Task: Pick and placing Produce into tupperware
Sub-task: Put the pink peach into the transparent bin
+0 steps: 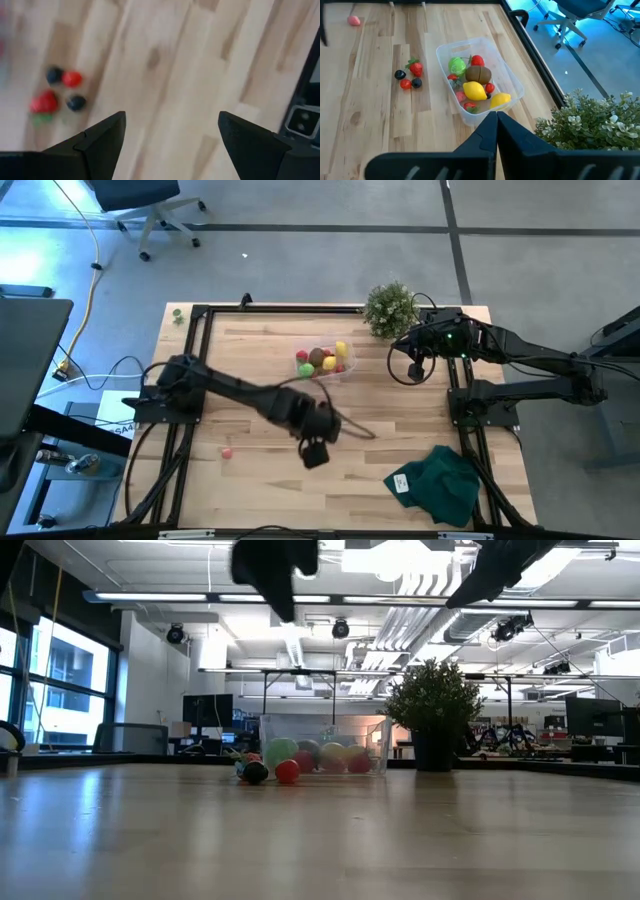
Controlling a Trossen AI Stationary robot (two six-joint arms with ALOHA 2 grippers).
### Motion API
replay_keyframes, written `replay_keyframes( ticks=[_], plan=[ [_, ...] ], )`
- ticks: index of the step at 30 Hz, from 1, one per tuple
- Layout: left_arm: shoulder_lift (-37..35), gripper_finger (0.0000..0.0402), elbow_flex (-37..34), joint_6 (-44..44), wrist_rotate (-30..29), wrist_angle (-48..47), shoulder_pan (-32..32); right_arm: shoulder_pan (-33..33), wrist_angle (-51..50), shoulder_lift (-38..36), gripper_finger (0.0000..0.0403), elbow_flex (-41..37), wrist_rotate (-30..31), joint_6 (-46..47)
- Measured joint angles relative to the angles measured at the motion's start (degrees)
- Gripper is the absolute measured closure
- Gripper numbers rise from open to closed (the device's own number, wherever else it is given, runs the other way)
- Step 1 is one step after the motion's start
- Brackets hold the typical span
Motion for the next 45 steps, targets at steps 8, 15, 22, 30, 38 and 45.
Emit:
replay_keyframes(
  ticks=[8,15,22,30,38,45],
  plan=[
    [0.0,0.0094,0.0,-13.6,0.6,-7.1,-7.3,0.0,0.0,0.0,0.0402,0.0,0.0,0.0],
    [-0.5,0.0094,0.0,-20.4,1.0,-13.8,-11.9,0.0,0.0,0.0,0.0402,0.0,0.0,0.0],
    [-6.3,0.0094,-2.0,-24.9,-5.5,-20.5,-18.2,0.0,0.0,0.0,0.0402,0.0,0.0,0.0],
    [-21.0,0.0094,-20.7,-35.0,-6.3,-16.8,-27.1,0.0,0.0,0.0,0.0402,0.0,0.0,0.0],
    [-39.0,0.0094,-48.4,-50.2,-4.4,4.7,-33.0,0.0,0.0,0.0,0.0402,0.0,0.0,0.0],
    [-44.4,0.0094,-60.2,-57.7,-4.2,10.9,-33.2,0.0,0.0,0.0,0.0402,0.0,0.0,0.0]
  ],
)
